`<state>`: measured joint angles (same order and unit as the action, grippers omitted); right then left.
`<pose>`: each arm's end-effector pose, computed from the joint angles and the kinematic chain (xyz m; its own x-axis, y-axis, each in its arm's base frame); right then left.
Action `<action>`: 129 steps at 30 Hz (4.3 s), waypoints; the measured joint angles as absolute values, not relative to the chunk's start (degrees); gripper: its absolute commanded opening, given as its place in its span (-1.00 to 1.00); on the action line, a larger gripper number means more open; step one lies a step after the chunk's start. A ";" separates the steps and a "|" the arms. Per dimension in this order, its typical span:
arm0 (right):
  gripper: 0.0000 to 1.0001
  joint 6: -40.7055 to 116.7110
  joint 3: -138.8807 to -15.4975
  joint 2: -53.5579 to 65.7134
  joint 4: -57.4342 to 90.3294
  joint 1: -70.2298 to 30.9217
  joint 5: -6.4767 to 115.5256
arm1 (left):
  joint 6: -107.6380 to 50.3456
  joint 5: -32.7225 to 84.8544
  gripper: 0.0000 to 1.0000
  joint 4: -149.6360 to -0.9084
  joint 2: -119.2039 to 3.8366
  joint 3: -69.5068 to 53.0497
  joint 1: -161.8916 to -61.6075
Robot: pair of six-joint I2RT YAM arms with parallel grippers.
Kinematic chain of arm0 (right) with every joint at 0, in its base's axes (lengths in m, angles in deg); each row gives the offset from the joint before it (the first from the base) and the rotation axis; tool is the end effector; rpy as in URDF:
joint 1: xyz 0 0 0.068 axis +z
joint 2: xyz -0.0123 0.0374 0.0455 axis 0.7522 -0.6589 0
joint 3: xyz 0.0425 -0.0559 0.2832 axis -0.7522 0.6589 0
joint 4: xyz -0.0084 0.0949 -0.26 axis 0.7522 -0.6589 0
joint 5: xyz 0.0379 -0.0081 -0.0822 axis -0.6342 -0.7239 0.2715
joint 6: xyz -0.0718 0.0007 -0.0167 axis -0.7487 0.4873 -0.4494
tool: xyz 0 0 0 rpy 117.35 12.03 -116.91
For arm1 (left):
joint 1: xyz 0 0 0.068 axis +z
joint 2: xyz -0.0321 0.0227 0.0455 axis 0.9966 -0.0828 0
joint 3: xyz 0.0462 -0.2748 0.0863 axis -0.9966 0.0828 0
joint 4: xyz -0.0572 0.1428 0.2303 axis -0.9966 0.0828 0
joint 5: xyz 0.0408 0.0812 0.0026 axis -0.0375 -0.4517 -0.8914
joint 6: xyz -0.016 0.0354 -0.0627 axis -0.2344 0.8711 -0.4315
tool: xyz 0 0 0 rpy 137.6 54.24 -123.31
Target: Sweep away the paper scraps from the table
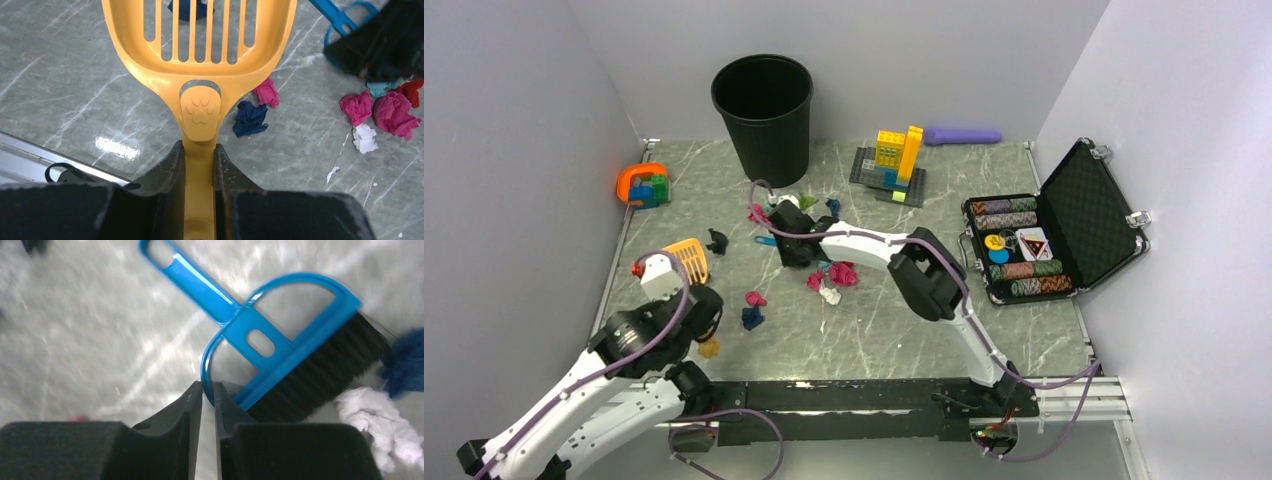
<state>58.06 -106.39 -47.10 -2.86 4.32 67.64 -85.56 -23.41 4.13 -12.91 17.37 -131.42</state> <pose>0.3428 0.4470 0.1378 -0.7491 -0.2483 -0.6141 -0.4709 0.8516 0.2301 0.0768 -0.0214 0.2819 -0.5243 -0.4646 -0.7137 -0.4467 0.8635 -0.2339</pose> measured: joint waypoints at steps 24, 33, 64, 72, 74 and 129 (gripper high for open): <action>-1.00 53.89 -82.66 -21.87 -9.94 5.19 64.71 | -52.03 6.73 -0.30 -32.94 -39.62 24.81 -98.79; -1.00 53.54 -80.03 -10.88 -9.96 2.70 59.01 | -47.02 14.71 0.70 -33.95 -42.15 22.20 -98.70; -1.00 63.85 -65.39 3.35 1.78 -5.12 41.32 | -63.33 44.52 0.92 -42.21 -44.10 7.06 -98.66; -1.00 80.22 -63.51 4.38 10.56 -15.02 37.54 | -65.69 47.10 0.89 -53.40 -38.35 14.12 -102.88; -1.00 85.08 -62.39 4.79 13.23 -15.98 36.69 | -64.46 45.09 0.89 -54.56 -38.64 13.88 -106.83; 0.75 119.39 -67.18 2.98 9.10 -22.61 33.50 | -45.86 17.99 -1.00 -61.25 -55.16 6.80 -123.18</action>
